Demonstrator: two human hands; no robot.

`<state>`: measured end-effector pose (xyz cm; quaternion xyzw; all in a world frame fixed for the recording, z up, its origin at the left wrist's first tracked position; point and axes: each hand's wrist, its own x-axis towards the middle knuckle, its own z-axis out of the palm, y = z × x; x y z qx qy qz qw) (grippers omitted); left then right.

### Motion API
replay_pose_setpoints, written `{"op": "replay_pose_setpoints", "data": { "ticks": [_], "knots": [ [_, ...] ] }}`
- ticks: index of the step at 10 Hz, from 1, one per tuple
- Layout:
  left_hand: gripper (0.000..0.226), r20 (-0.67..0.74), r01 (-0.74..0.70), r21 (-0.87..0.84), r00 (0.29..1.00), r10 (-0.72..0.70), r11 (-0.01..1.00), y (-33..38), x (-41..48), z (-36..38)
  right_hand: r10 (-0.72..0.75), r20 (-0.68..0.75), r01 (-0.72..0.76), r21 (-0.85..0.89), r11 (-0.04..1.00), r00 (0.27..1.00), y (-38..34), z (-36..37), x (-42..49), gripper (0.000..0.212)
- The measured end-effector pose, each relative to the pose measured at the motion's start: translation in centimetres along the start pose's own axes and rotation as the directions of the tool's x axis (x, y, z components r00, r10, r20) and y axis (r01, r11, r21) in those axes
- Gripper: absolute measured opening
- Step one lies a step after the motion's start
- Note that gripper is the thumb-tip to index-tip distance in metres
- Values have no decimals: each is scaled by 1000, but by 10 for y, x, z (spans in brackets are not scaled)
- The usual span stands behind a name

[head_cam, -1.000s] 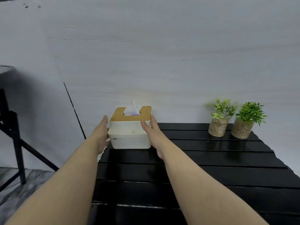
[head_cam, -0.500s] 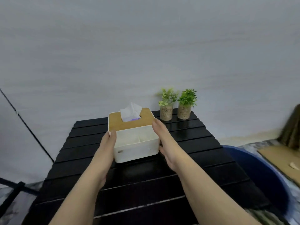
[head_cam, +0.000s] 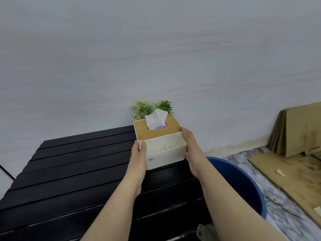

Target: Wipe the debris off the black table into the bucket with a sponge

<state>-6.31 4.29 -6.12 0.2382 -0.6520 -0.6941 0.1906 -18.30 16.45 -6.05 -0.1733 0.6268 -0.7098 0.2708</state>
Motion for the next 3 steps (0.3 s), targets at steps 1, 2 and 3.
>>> {"op": "replay_pose_setpoints", "data": {
  "ticks": [1,2,3],
  "knots": [
    [58,-28,11,12,1000,-11,1000,-5,0,4,-12,18,12,-51,999,1000,5,-3,4,70],
    [44,-40,46,24,998,-45,999,0,-2,4,-15,18,16,-68,998,1000,2,-2,3,68],
    [46,-75,81,39,994,-78,996,8,-7,0,-20,-19,19,-67,998,1000,-6,-5,-6,52]
  ]
}}
